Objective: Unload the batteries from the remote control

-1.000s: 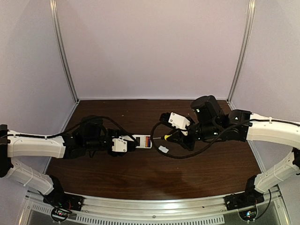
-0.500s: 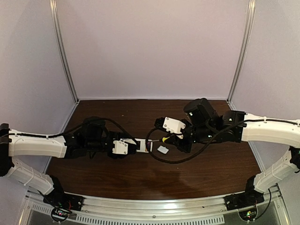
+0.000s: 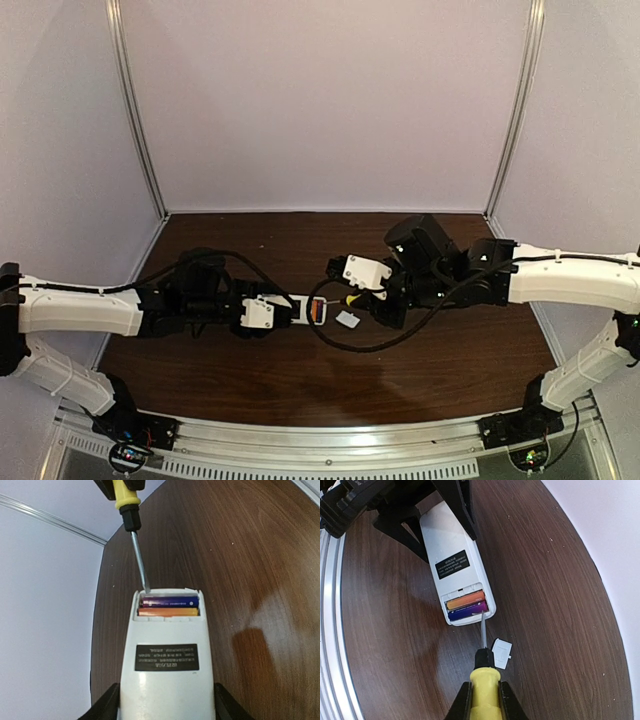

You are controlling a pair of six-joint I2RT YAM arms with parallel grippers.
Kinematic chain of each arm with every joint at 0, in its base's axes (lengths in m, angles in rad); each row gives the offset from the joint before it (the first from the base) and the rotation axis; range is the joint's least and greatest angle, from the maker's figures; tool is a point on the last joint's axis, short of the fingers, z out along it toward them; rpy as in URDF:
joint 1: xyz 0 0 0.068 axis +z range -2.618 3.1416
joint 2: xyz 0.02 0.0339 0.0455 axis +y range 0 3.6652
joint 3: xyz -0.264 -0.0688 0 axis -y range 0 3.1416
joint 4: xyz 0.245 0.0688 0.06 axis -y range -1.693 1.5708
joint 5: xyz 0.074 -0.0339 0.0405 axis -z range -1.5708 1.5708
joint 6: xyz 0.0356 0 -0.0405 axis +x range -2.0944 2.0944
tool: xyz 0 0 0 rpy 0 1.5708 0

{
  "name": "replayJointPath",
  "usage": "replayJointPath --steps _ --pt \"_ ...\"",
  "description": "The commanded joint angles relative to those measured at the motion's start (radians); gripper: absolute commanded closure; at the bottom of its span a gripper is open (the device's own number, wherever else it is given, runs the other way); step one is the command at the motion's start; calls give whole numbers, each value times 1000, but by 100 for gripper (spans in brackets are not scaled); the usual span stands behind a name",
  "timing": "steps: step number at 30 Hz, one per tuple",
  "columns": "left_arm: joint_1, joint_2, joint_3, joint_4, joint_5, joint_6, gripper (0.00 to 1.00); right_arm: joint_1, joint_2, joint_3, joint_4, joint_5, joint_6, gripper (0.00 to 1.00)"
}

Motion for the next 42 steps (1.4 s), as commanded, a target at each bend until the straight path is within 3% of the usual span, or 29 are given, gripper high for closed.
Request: replayJointPath --steps 1,42 --pt "-5 11 33 23 25 -18 100 9 15 24 18 35 -15 100" --pt "-8 21 47 -25 82 -36 100 57 62 33 33 76 -19 100"
